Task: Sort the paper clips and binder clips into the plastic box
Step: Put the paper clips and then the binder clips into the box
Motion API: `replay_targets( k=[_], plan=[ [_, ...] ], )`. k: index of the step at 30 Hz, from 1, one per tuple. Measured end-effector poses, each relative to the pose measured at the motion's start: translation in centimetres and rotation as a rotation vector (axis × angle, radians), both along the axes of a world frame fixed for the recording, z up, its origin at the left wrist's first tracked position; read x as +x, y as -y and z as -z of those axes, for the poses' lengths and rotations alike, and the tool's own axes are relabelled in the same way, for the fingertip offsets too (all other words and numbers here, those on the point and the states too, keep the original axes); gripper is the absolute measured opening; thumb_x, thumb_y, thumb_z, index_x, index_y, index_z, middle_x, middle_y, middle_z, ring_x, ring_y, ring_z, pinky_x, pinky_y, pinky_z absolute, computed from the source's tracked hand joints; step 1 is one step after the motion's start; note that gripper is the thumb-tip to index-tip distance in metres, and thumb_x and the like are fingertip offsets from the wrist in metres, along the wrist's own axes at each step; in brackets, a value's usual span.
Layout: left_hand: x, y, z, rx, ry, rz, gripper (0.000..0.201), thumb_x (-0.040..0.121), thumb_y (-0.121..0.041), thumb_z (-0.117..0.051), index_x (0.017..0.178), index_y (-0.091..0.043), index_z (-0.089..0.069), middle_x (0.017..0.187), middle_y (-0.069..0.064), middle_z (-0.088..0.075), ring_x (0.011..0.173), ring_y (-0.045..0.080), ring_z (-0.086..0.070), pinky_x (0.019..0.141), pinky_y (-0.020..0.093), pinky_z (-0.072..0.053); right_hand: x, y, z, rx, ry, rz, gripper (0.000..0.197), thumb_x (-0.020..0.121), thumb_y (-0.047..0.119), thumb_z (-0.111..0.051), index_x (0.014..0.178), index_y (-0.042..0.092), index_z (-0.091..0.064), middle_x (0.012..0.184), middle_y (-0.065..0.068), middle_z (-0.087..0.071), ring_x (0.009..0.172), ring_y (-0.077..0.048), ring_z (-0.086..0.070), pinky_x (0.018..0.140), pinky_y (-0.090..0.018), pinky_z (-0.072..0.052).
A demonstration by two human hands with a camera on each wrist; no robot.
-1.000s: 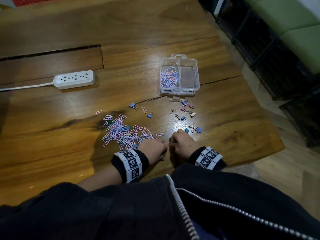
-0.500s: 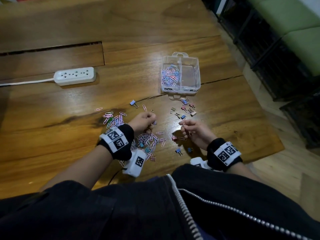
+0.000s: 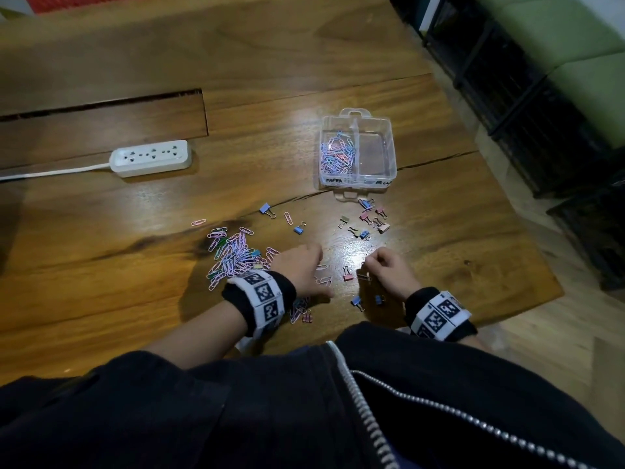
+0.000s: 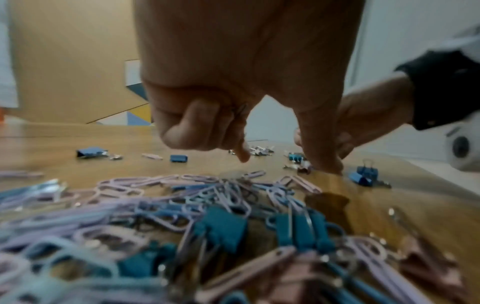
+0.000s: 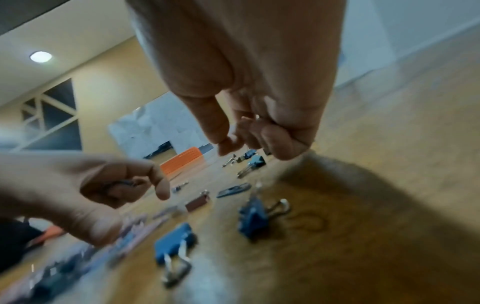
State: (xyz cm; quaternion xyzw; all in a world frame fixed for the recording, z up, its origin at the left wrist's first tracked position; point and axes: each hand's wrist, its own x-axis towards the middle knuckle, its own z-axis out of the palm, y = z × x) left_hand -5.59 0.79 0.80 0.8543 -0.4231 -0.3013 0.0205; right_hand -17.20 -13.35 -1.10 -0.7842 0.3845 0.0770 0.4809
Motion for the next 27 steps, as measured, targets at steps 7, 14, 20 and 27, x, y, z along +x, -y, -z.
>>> replay_targets(
  k=[7, 14, 20, 27],
  plan=[
    [0.1, 1.1, 1.2, -0.005, 0.123, 0.099, 0.032, 0.094, -0.032, -0.048, 0.113, -0.007, -0.052, 0.111, 0.008, -0.056, 0.100, 0.023, -0.057, 0.082, 0.034, -0.050, 0.2, -0.6, 0.2, -0.342, -0.144, -0.209, 0.015, 0.082, 0.022, -0.064, 0.090, 0.011, -0.059, 0.104, -0.005, -0.051, 0.096, -0.018, -0.048, 0.087, -0.031, -0.044],
    [2.4, 0.8, 0.9, 0.000, -0.063, 0.039, 0.028, 0.098, -0.027, -0.034, 0.081, -0.011, -0.050, 0.081, 0.006, -0.049, 0.070, 0.018, -0.050, 0.065, 0.027, -0.045, 1.0, -0.6, -0.2, -0.251, -0.136, -0.156, 0.010, 0.090, 0.016, -0.052, 0.082, 0.011, -0.053, 0.093, -0.003, -0.050, 0.086, -0.016, -0.048, 0.083, -0.031, -0.045],
    [4.9, -1.5, -0.4, -0.407, -0.986, -0.774, 0.025, 0.093, -0.011, -0.038, 0.068, -0.014, -0.041, 0.063, 0.000, -0.039, 0.042, 0.006, -0.036, 0.038, 0.016, -0.030, 2.2, -0.9, -2.4, 0.606, 0.233, 0.121, 0.018, 0.087, -0.005, -0.046, 0.084, 0.012, -0.051, 0.072, -0.003, -0.053, 0.060, -0.010, -0.053, 0.058, -0.021, -0.046],
    [5.7, -3.8, -0.3, -0.601, -1.324, -0.992, 0.023, 0.082, 0.001, -0.033, 0.064, -0.013, -0.038, 0.053, 0.001, -0.056, 0.038, 0.010, -0.045, 0.035, 0.014, -0.038, 4.5, -4.5, -2.6, 0.621, 0.086, -0.029, 0.028, 0.085, -0.010, -0.033, 0.074, 0.010, -0.049, 0.076, -0.008, -0.053, 0.068, -0.016, -0.051, 0.061, -0.020, -0.043]
  ],
)
